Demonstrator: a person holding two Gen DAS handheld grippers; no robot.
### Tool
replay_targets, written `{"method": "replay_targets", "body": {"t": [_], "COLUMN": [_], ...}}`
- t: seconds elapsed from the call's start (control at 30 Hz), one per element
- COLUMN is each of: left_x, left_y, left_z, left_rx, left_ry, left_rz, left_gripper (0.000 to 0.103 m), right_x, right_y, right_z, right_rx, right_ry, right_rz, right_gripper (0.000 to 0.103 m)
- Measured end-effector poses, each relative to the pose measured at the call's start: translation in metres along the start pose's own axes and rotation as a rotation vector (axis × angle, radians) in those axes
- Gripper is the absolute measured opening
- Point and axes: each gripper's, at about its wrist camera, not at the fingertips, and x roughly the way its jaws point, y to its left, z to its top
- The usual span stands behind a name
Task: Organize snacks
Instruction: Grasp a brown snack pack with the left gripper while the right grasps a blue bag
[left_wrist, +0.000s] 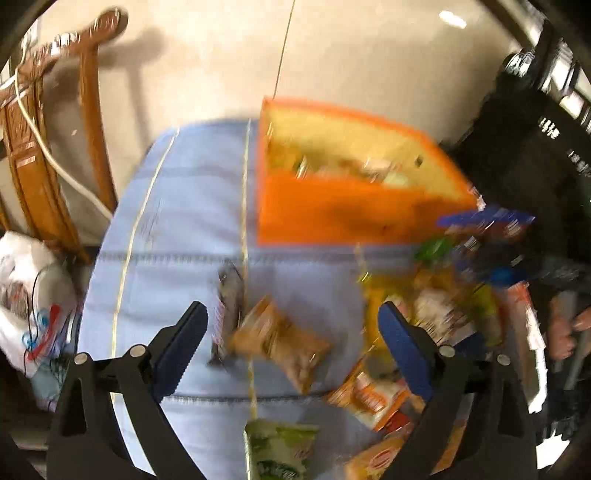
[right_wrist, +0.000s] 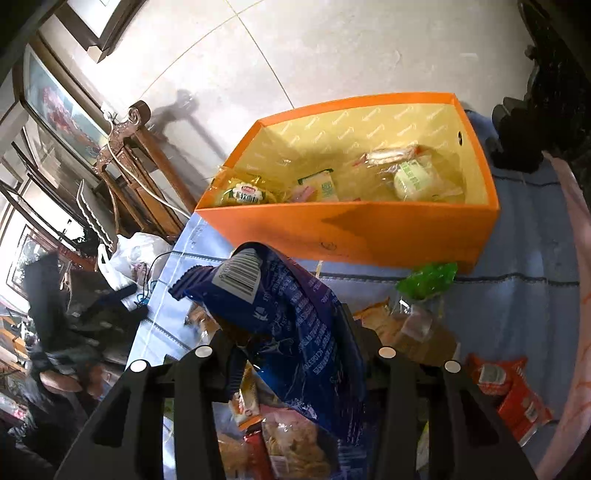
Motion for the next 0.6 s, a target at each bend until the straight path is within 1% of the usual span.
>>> {"method": "replay_targets", "body": {"t": [0.07,0.13,0.2,0.3,0.33,0.37,0.4,0.43,0.47,0.5,0.53,0.57,0.6], "left_x": [0.013,0.022,0.041,0.065,0.075,0.087,0.099,0.095,0.095,0.093,0.088,0.084,0.081], "left_y": [0.000,0.004,0.006,0.007,0.003,0.001,0.000,-0.008,-0.017,-0.024,-0.030,-0.031,-0.032], "left_z": [-0.013,-0.026,-0.034,-0.039,-0.041,-0.044,-0.047,-0.046,-0.043,-0.040,-0.035,-0.032,-0.029], "left_rx": [-0.002,0.011,0.006,-0.061,-0.043,-0.024,-0.026,0.006,0.036,0.065,0.065,0.043,0.019], "left_ry": [0.058,0.079,0.116,0.185,0.201,0.217,0.241,0.182,0.192,0.205,0.208,0.215,0.225], "left_rz": [0.004,0.008,0.038,-0.052,-0.056,-0.033,-0.008,0.011,0.039,0.060,0.035,-0.005,-0.037], "left_gripper": [0.091,0.091,0.092,0.092,0.092,0.091,0.092,0.079,0.067,0.049,0.044,0.038,0.036], "right_x": [-0.002,-0.005,-0.007,-0.006,-0.005,-0.004,-0.003,-0.003,-0.003,-0.003,-0.004,-0.005,-0.005], "right_y": [0.000,-0.002,-0.005,-0.008,-0.010,-0.011,-0.012,-0.013,-0.014,-0.013,-0.012,-0.010,-0.007], "right_z": [-0.001,-0.001,-0.002,-0.002,-0.002,-0.003,-0.004,-0.005,-0.005,-0.006,-0.006,-0.006,-0.007], "right_rx": [-0.001,0.000,0.009,0.032,0.040,0.045,0.053,0.062,0.063,0.065,0.061,0.047,0.024], "right_ry": [-0.007,-0.011,-0.012,-0.014,-0.016,-0.016,-0.014,-0.013,-0.011,-0.011,-0.012,-0.012,-0.014], "right_rz": [-0.002,0.002,0.007,0.006,0.013,0.020,0.023,0.022,0.027,0.036,0.040,0.036,0.012], "right_gripper": [0.045,0.045,0.045,0.045,0.045,0.045,0.044,0.041,0.034,0.032,0.030,0.023,0.015]}}
